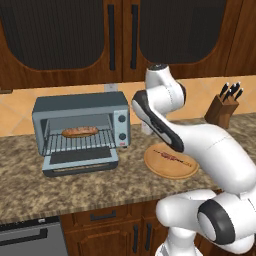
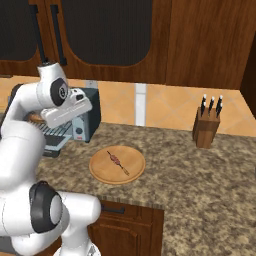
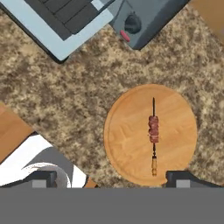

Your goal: Pick up the kebab skewer and baguette bread, and place them inside the toaster oven. Close the toaster oven door and start by setting the timer.

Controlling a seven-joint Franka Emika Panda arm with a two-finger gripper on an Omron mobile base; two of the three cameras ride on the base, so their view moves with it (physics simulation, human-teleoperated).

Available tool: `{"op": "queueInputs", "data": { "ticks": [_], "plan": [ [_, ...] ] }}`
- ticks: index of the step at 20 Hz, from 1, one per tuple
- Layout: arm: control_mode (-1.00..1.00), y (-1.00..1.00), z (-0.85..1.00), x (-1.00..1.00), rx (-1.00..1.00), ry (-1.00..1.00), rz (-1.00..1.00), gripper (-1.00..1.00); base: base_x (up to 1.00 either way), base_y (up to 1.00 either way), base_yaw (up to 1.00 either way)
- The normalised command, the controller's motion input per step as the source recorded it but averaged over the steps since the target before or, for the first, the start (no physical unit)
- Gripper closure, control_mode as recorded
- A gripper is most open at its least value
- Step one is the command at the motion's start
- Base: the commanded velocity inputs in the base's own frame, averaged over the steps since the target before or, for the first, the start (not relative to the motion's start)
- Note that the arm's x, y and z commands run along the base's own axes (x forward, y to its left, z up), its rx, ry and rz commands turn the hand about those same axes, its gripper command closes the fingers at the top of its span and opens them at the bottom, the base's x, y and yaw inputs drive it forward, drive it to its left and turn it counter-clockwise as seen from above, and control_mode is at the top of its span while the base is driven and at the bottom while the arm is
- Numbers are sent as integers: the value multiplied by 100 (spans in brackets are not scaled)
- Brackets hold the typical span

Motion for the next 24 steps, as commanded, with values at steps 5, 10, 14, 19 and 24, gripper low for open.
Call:
{"op": "queueInputs", "data": {
  "ticks": [5,10,14,19,24],
  "plan": [
    [-100,-63,-62,-5,0,0,-6,-100,0,0,0],
    [-100,-36,-43,25,0,1,-4,-100,0,0,0],
    [-100,-15,-24,54,0,4,-13,-100,0,0,0],
    [-100,-29,-17,60,0,8,-12,-100,0,0,0],
    [-100,-33,-45,48,4,11,-9,-100,0,0,0]
  ]
}}
